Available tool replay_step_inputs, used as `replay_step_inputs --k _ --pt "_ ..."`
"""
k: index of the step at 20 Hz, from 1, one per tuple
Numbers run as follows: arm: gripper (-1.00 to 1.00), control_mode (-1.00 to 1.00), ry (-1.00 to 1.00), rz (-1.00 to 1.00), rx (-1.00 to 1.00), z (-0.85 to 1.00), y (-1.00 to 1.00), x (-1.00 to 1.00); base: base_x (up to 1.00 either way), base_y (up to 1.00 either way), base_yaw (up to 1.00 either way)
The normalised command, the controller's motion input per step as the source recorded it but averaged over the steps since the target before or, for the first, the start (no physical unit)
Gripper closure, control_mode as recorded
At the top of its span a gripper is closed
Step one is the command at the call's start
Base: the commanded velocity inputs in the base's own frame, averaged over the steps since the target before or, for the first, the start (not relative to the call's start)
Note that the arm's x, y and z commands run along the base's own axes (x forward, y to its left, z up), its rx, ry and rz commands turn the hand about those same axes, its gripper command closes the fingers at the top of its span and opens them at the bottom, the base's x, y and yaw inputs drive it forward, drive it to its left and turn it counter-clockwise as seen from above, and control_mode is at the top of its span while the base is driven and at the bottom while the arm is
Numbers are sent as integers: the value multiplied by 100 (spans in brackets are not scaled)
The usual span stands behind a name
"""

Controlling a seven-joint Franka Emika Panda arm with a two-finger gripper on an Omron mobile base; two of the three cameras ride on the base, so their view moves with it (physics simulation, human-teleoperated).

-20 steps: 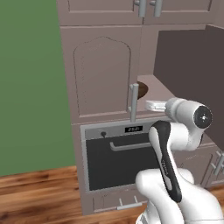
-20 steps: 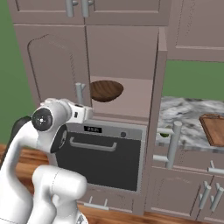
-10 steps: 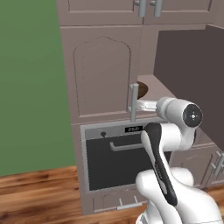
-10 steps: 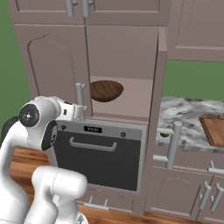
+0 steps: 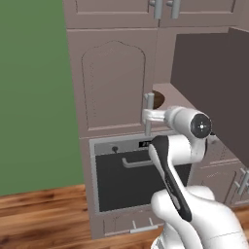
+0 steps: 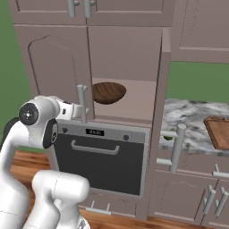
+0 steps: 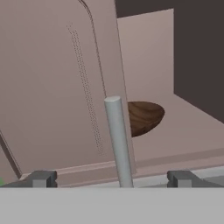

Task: Open the cabinet. Place the bowl and condiment on the counter. Then place the lime and garlic on the cutting board.

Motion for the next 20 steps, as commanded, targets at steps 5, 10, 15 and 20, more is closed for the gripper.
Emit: replay_step_inputs --k 5,10,15,20 --pt "-100 -100 0 0 5 -5 0 34 0 0 0" --pt "-100 -100 0 1 6 -6 0 33 0 0 0" --pt "-100 -100 0 0 5 -6 0 33 0 0 0" --pt "-100 -100 0 0 2 -10 -5 35 0 0 0"
